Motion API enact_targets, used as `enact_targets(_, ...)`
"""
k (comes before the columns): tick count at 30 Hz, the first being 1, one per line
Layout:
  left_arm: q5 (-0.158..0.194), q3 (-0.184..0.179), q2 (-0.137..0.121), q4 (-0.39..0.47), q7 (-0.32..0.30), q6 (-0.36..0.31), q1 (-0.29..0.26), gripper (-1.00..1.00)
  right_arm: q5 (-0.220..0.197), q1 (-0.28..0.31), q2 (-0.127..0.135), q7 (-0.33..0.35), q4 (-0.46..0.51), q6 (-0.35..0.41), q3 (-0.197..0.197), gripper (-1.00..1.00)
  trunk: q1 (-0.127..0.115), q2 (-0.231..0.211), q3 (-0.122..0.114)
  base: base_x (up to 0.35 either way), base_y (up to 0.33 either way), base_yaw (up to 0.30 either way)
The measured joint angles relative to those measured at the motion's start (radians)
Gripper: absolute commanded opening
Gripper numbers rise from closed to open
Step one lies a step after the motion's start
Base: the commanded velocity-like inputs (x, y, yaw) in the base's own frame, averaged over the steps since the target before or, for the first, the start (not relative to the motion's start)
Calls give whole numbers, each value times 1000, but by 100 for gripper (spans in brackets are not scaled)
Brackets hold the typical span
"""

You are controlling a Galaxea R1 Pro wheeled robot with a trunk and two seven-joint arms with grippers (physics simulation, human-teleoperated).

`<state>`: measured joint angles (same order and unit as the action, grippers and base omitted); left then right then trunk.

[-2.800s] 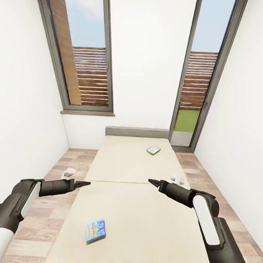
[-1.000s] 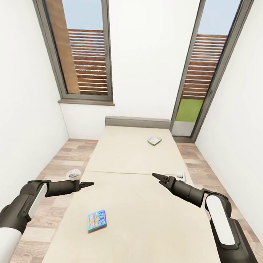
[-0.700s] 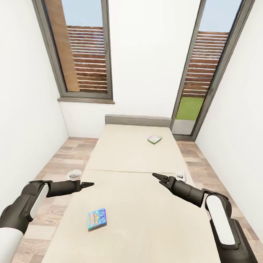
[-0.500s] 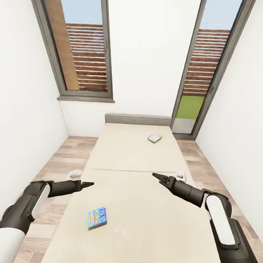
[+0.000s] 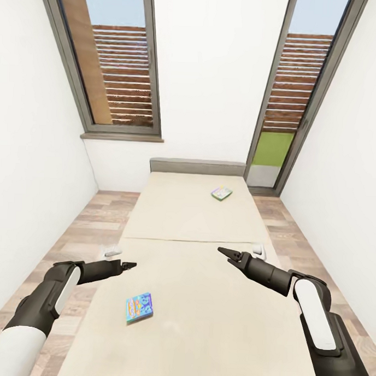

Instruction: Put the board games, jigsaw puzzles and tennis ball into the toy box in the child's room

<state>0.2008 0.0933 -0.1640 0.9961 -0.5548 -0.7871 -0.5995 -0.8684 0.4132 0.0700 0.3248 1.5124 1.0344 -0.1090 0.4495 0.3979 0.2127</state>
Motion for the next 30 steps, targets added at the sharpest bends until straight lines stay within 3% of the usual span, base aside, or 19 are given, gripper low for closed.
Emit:
enact_targets(16,-2,-2,38,-29,141,49,-1,100,1,0,0,0,-2,0,0,100,0,0,26,0,0,0)
enact_targets(30,-2,-3,50,-42,192,81,0,100,1,0,-1,-2,-3,-2,0,100,0,0,49,0,0,0)
